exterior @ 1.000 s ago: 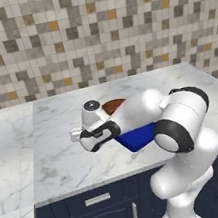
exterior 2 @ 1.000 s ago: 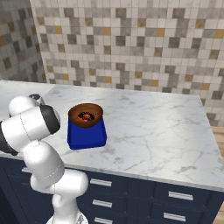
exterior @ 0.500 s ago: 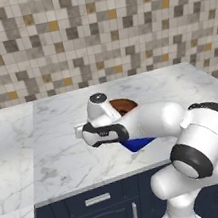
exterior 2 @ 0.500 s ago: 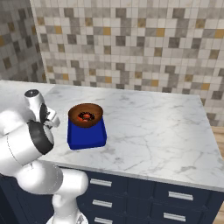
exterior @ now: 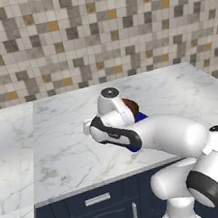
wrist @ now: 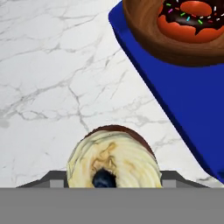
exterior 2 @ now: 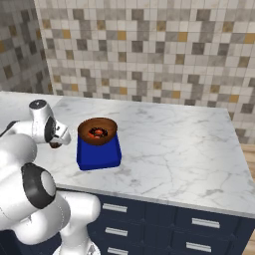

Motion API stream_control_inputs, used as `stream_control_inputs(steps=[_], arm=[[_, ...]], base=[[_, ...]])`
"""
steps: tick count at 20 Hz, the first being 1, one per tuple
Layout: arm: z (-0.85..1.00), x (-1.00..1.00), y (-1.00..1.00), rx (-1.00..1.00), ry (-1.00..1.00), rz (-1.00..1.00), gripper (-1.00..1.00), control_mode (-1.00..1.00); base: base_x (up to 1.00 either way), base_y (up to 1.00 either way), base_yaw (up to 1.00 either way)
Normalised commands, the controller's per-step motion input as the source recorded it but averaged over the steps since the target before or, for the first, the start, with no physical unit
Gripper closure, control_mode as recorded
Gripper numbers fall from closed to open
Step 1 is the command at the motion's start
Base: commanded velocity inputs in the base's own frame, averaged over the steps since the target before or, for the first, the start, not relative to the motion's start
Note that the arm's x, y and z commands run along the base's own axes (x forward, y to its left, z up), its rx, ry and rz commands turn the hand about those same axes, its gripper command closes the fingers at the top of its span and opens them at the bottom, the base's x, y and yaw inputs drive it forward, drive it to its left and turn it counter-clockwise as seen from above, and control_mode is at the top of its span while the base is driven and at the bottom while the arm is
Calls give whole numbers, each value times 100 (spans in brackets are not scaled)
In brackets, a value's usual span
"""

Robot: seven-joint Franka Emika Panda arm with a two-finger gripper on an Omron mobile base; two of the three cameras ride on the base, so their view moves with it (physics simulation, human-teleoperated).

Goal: Place the bowl with donut and the cupcake onto the tray.

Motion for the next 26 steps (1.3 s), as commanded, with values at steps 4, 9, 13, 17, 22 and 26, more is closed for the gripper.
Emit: stream_control_inputs(steps=[4,9,13,17,22,26], arm=[[7,-4,-52,-1,2,-5,100,-100],[0,-3,-51,-1,2,-3,100,-100],[0,0,-48,0,3,-3,100,-100],[0,0,-38,0,7,-3,100,-100],[-4,0,-15,-1,4,-1,100,-100],[0,0,-31,0,0,0,100,-100]], base=[[0,0,0],[0,0,0],[0,0,0],[0,0,0],[0,0,0],[0,0,0]])
